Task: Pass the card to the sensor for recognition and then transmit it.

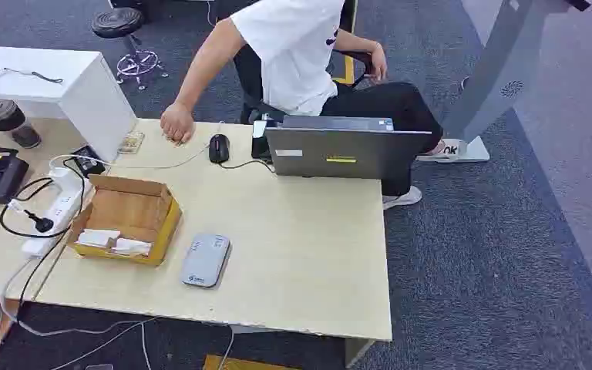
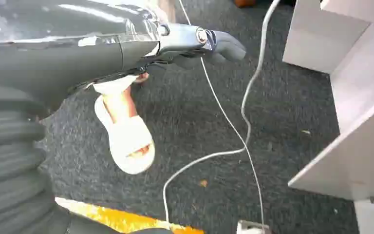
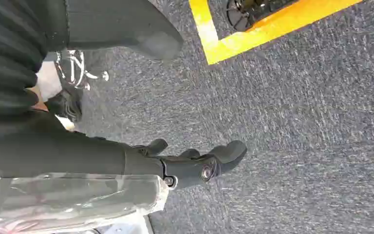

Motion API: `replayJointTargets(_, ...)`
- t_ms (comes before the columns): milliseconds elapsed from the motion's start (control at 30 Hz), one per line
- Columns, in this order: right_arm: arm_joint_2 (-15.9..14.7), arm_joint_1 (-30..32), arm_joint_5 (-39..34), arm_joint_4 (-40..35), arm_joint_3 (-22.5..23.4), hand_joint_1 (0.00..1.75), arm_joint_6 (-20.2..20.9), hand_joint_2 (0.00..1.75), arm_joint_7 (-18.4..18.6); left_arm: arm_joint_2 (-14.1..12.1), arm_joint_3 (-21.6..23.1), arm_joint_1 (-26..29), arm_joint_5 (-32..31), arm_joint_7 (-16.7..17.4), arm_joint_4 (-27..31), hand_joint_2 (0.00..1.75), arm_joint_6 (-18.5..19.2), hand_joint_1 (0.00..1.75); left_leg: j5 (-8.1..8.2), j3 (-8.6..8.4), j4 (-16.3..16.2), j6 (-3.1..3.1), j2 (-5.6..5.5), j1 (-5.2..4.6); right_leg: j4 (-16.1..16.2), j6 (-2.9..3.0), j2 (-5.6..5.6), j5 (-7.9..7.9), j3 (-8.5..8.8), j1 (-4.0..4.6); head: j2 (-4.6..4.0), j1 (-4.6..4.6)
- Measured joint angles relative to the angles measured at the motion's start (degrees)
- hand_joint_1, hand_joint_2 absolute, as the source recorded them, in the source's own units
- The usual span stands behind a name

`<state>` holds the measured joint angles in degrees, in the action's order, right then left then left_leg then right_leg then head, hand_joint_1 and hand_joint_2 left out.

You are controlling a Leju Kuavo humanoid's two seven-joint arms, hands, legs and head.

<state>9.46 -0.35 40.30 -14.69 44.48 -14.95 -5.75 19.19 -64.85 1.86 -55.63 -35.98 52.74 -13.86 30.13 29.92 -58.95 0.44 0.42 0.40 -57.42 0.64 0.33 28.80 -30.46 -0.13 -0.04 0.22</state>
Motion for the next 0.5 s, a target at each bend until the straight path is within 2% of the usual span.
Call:
replayJointTargets(167,0.3,0.0,0.2,0.0,0.9,0.00,0.0,1.75,0.0,0.1,-0.2,-0.2,3.2,-2.5,-1.4,1.75,-4.7,0.00,0.00,-0.01,0.0,0.00,0.00,0.00,0.0,0.00,0.00,0.00,-0.01,0.00,0.00,-0.02)
replayJointTargets(367,0.8,0.0,1.2,-0.1,2.3,0.00,-0.1,1.75,0.1,0.2,-1.6,-0.9,13.9,-2.9,-2.1,1.75,-6.0,0.00,0.00,0.00,0.0,0.00,0.00,0.00,0.0,0.00,0.00,0.00,-0.01,0.00,0.00,-0.02)
replayJointTargets(500,1.0,-0.1,2.3,-0.3,3.2,0.00,-0.2,1.75,0.0,0.2,-1.2,-0.9,20.2,-3.2,-2.0,1.75,-9.0,0.00,0.00,-0.01,0.0,0.00,0.00,0.01,0.0,0.00,0.00,0.00,-0.01,0.00,0.00,0.00)
